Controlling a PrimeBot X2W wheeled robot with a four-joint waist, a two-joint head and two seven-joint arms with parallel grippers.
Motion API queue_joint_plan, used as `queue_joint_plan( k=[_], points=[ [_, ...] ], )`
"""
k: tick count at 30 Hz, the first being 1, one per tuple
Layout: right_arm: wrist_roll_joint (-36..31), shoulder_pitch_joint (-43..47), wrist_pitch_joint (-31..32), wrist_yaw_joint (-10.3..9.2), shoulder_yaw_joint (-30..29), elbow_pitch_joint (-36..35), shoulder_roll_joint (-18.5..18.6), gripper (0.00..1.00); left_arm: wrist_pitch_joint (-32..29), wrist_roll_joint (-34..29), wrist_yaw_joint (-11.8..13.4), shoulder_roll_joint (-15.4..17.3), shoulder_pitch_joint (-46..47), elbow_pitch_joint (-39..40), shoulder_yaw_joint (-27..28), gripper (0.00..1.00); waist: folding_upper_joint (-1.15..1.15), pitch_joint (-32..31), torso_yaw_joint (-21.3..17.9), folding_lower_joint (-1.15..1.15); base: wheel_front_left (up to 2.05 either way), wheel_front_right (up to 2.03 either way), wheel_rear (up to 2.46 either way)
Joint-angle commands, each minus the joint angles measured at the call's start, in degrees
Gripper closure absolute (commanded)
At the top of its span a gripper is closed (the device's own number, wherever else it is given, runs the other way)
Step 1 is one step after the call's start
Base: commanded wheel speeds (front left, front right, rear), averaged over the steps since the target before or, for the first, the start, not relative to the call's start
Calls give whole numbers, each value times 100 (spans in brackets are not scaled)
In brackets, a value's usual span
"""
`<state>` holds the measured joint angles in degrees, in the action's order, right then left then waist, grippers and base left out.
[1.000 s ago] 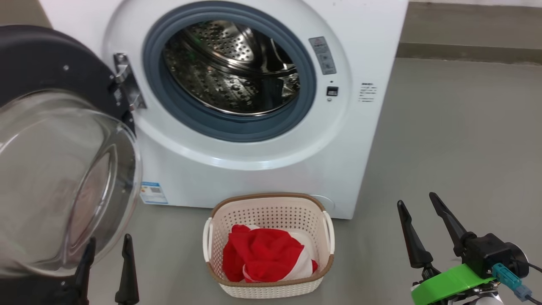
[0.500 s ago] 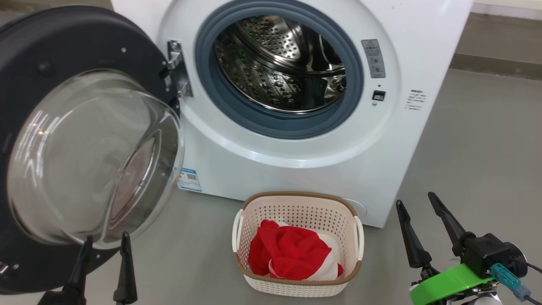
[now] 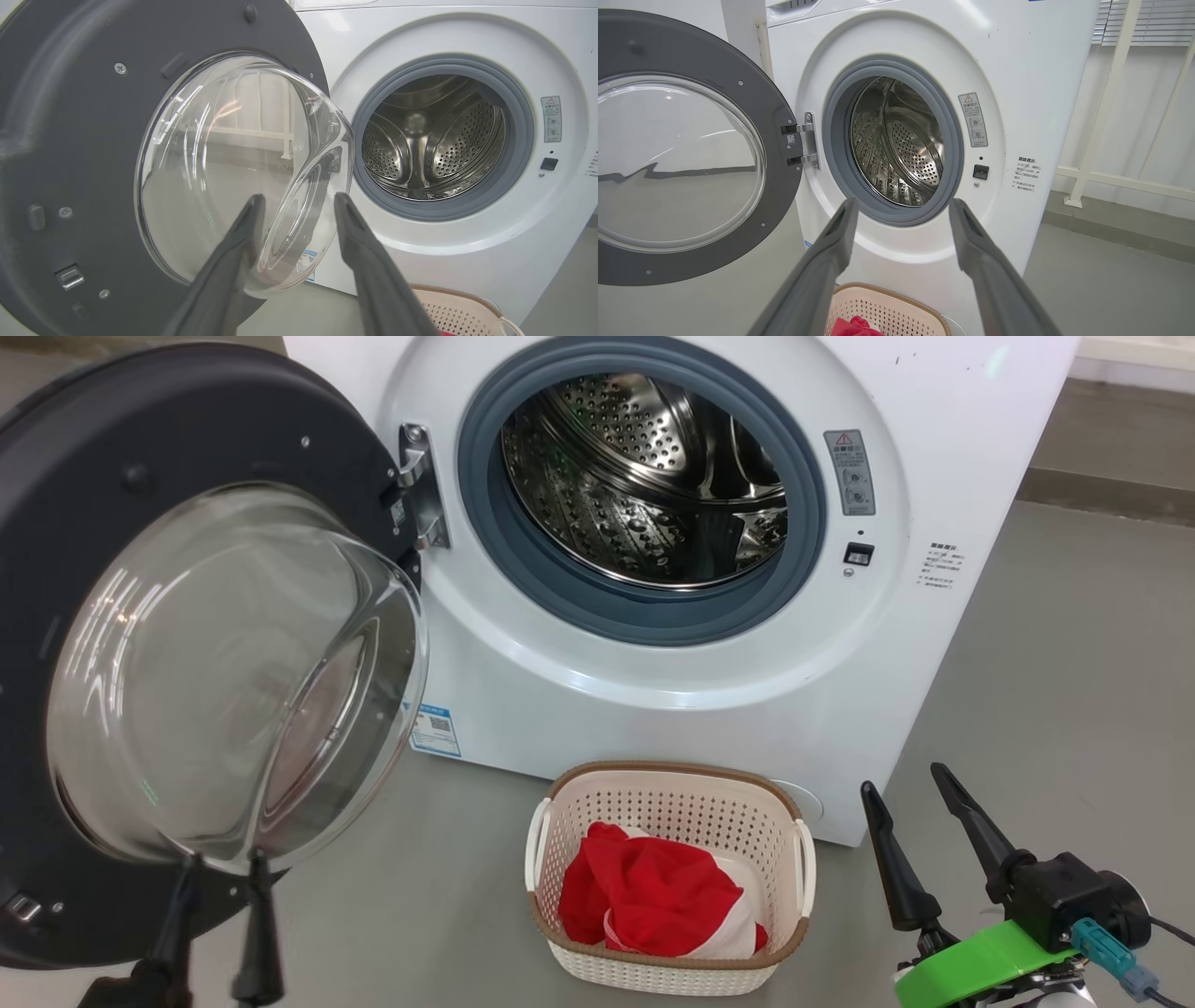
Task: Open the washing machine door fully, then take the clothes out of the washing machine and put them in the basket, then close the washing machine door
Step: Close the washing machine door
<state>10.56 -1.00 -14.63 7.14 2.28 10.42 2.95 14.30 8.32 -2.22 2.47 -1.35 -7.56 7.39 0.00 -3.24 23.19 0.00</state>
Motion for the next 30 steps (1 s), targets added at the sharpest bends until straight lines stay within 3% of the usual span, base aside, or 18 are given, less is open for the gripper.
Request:
queue_joint_plan(
  k=[1,10,17,25,30],
  points=[
    [20,-64,-37,35,100,-130,10,0,70,-95,32,90,82,192,182,100,0,-1,-6,0,0,0,0],
    [36,-49,-37,35,47,-134,4,0,70,-291,211,398,533,1058,550,100,0,-4,-3,0,0,0,0],
    [32,-54,-37,35,91,-103,1,0,70,69,228,793,1408,1166,1101,100,0,-7,-44,0,0,0,0],
    [14,-88,-37,35,116,-37,0,0,-182,1141,468,1253,2811,111,2112,100,0,-10,-183,0,0,0,0],
    [-13,-68,-37,35,73,-6,-1,0,-946,1921,629,1486,3494,-774,2592,100,0,-26,-241,0,0,0,0]
  ],
)
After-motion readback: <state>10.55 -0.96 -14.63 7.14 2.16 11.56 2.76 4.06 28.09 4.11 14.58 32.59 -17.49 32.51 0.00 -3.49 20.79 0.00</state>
